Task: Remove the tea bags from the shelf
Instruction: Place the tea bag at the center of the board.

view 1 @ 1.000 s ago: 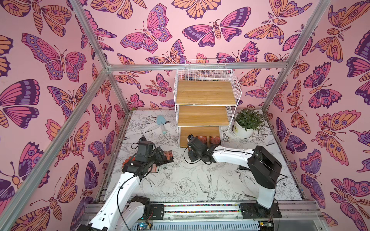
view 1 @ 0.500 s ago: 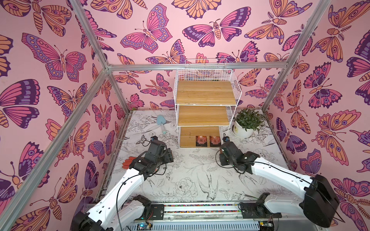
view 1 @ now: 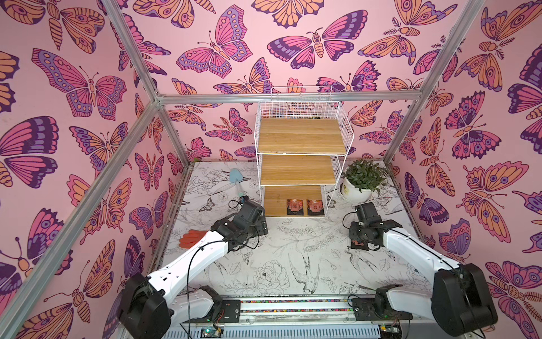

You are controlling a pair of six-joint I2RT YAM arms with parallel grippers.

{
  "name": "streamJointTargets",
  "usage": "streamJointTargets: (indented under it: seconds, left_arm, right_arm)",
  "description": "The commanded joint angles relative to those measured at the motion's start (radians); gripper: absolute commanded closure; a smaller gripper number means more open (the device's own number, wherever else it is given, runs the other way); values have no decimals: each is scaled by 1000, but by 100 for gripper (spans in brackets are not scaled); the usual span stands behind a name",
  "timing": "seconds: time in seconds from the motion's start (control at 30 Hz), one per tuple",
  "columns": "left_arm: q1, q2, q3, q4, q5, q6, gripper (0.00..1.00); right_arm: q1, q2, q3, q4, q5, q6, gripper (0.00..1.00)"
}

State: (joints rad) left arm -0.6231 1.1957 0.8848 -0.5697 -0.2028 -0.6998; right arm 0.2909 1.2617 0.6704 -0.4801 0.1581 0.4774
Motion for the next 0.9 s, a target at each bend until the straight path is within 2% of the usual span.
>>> streamJointTargets:
  seconds: [0.0, 0.33, 0.43, 0.6, 0.73, 0.87]
  left_arm:
    - [-6, 21, 23, 10, -14, -9, 20]
    - [-16, 48, 22, 27, -4, -7, 20]
    - [-30, 55, 27, 28, -15, -9, 20]
    - [-94, 128, 66, 44, -69, -2, 19]
    - [-167, 222, 134, 71, -133, 23, 17]
    - [-193, 337, 209, 114, -116, 35, 15]
  right_arm:
    - [-34, 17, 17, -20, -34, 30, 92]
    - [-44, -63, 14, -79, 12, 42, 43]
    - [-45, -95, 20, -106, 30, 44, 33]
    - [-45, -167, 23, -124, 58, 40, 24]
    - [-45, -201, 28, -124, 48, 40, 22]
    - [-45, -218, 31, -116, 34, 36, 22]
